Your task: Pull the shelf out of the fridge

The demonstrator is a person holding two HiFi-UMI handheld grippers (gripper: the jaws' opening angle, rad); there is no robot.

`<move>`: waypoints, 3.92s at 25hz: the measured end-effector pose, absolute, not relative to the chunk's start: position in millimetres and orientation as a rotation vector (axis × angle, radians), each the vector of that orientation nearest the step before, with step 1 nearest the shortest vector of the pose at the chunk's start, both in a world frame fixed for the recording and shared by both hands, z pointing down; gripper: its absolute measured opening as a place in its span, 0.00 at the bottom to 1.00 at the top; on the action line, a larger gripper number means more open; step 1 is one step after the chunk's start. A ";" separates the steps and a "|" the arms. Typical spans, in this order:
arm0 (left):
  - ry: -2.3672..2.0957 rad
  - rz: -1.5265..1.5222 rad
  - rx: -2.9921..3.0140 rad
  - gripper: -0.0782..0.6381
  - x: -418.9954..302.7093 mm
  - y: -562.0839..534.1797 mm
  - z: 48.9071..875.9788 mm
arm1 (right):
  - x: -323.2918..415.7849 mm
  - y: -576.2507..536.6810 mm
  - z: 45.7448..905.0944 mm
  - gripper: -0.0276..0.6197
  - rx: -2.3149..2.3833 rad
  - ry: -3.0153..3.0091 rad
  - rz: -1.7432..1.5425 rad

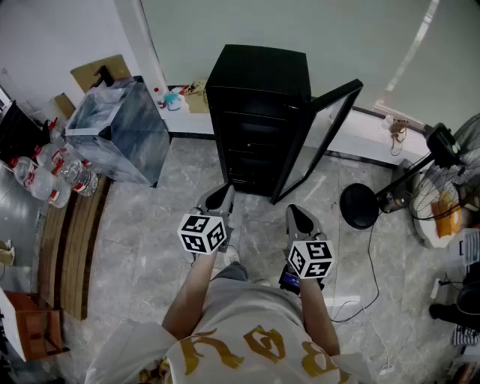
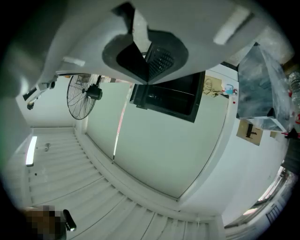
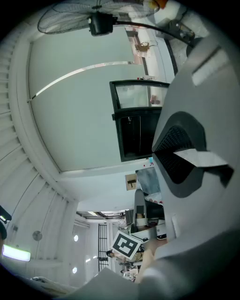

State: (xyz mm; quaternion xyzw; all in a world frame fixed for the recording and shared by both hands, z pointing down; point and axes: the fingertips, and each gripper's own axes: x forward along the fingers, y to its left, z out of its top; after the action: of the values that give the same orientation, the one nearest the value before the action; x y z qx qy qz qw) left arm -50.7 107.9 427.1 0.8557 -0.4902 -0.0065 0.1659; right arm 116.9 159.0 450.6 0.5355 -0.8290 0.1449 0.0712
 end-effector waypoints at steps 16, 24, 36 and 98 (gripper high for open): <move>-1.258 -0.141 2.368 0.27 -31.9 114.8 426.8 | 119.4 164.5 455.0 0.23 1.581 -2.456 0.385; -1.247 -0.172 2.285 0.31 -37.4 80.9 449.7 | 130.1 137.6 475.3 0.26 1.634 -2.409 0.441; -1.155 -0.214 2.158 0.31 -41.5 -94.4 487.9 | 118.5 -13.7 491.0 0.26 1.655 -2.322 0.492; -0.873 -0.863 1.425 0.13 -21.4 -302.9 577.4 | 95.7 -173.9 539.7 0.25 1.389 -2.342 0.557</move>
State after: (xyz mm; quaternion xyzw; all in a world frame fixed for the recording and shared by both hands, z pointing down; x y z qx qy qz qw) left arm -21.4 -302.9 577.4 0.6120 -0.3750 -0.3708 0.5893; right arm 95.7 -173.9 539.7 0.4915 -0.8290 0.1971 0.1801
